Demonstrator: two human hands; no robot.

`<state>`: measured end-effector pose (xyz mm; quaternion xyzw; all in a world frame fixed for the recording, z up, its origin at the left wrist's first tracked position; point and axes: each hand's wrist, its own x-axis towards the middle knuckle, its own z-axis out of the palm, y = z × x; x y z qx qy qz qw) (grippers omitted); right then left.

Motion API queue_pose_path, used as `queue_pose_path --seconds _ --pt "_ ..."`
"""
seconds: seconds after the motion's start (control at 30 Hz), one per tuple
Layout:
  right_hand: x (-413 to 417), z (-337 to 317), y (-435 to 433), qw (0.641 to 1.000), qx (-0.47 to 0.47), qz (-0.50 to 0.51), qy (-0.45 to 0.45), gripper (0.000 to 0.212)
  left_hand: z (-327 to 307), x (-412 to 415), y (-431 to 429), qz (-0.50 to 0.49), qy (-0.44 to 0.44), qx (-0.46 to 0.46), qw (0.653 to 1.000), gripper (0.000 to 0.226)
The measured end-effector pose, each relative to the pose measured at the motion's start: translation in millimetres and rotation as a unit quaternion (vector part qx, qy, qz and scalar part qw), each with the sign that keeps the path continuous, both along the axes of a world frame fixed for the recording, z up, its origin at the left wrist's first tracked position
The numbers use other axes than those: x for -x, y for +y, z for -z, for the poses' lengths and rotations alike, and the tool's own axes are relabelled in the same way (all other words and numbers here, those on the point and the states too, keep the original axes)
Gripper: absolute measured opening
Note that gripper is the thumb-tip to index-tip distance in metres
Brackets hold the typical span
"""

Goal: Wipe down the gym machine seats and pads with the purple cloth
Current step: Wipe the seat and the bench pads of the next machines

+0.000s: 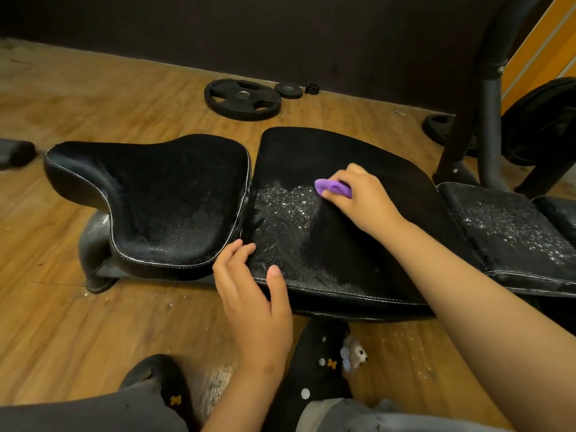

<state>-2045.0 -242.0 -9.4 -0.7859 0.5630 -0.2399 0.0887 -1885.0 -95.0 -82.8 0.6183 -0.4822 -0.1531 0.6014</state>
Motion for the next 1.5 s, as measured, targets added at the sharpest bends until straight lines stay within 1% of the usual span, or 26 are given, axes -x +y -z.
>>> queue_pose_path --seconds 0.1,0.2,0.33,0.47,0.53,0.6,0.73,0.83,0.9,0.97,1.07,1.23,1.33,1.5 --pt "-13 -2 0 1.0 0.005 0.018 0.017 0.015 0 -1 1 0.002 -0.006 -0.005 1.0 0.045" --pt "-25 -4 27 0.999 -0.008 -0.049 0.017 0.013 -1 0 0 -0.002 -0.004 -0.003 1.0 0.045" --pt "-41 -11 65 0.987 -0.039 -0.154 0.035 0.012 -1 0 -1 -0.006 0.002 0.002 1.0 0.043" --pt "-34 -17 61 0.977 -0.077 -0.197 0.029 0.013 -1 2 -2 -0.012 0.013 0.005 1.0 0.043" --pt "-30 -14 41 0.983 -0.057 -0.174 0.033 0.014 -1 2 -2 -0.014 0.02 0.005 1.0 0.043" --pt "-27 -11 13 0.991 -0.036 -0.12 0.034 0.013 -1 2 -1 -0.016 0.023 0.006 1.0 0.042" --pt "-35 -9 -35 0.999 -0.027 -0.033 0.024 0.014 -2 2 -2 -0.015 0.025 0.008 1.0 0.041" --pt "-47 -10 -44 0.999 -0.026 -0.003 0.041 0.016 -3 2 -1 -0.014 0.028 0.004 1.0 0.04" --pt "-52 -11 -31 0.998 -0.021 -0.025 0.051 0.017 -4 2 -1 -0.013 0.03 0.002 0.999 0.04" --pt "-57 -10 -5 0.995 -0.027 -0.08 0.053 0.015 -4 1 -1 -0.012 0.031 0.0 0.999 0.04" --pt "-61 -11 38 0.986 -0.048 -0.15 0.048 0.011 -6 2 0 -0.008 0.042 0.0 0.999 0.042" --pt "-56 -19 73 0.971 -0.096 -0.217 0.033 0.013 -5 2 -2 -0.019 0.064 0.019 0.998 0.044" --pt "-57 -18 57 0.972 -0.085 -0.216 0.034 0.014 -5 3 -3 -0.019 0.063 0.017 0.998 0.043" --pt "-70 -12 -5 0.988 -0.052 -0.137 0.053 0.016 -5 3 -2 -0.021 0.06 0.011 0.998 0.04"
